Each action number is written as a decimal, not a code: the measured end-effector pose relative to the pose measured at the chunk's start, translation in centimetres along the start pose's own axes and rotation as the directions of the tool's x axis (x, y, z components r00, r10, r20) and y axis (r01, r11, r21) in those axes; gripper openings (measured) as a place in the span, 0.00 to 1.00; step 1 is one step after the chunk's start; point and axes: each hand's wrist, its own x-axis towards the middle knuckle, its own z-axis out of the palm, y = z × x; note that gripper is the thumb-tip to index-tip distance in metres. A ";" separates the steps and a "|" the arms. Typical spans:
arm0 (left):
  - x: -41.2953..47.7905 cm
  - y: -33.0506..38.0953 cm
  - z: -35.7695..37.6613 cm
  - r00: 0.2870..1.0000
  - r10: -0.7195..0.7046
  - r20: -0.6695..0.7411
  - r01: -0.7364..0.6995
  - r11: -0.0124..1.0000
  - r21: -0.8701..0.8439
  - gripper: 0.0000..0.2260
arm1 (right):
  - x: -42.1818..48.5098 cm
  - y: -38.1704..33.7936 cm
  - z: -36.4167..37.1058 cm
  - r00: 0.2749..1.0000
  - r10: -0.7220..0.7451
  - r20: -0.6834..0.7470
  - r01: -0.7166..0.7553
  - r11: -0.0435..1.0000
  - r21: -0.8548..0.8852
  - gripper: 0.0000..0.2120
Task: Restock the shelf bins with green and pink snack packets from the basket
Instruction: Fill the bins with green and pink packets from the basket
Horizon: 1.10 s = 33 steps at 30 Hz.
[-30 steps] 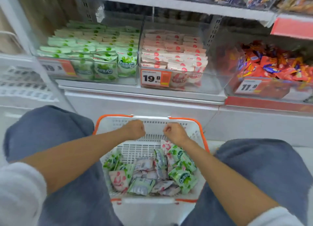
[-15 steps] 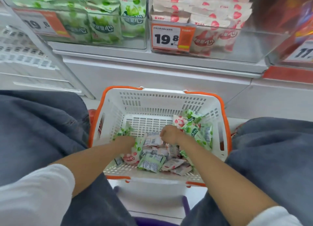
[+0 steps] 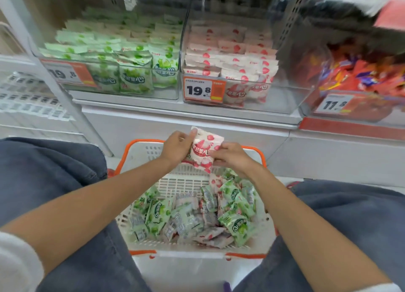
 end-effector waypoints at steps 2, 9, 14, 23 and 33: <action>-0.7 2.1 0.3 0.991 0.134 0.007 -0.134 0.984 0.114 0.22 | -1.2 -2.0 -0.8 0.999 -0.050 0.000 0.049 0.997 0.055 0.05; -0.2 9.4 0.9 0.915 0.401 -0.034 -0.388 0.902 0.191 0.21 | -3.6 -6.9 -4.4 0.987 -0.155 -0.040 0.158 0.982 0.104 0.12; 2.2 16.2 0.9 0.834 0.546 -0.081 -0.517 0.823 0.234 0.20 | -3.6 -12.1 -8.2 0.954 -0.258 -0.153 0.268 0.962 0.051 0.13; 10.4 21.8 -0.6 0.794 0.522 0.313 -0.592 0.543 0.596 0.08 | -0.4 -18.3 -18.2 0.826 -0.410 -0.387 0.211 0.862 -0.462 0.15; 12.4 20.8 -1.2 0.827 0.476 0.301 -0.557 0.612 0.562 0.07 | 4.2 -16.7 -16.7 0.971 -0.161 -0.179 0.009 0.766 -0.642 0.06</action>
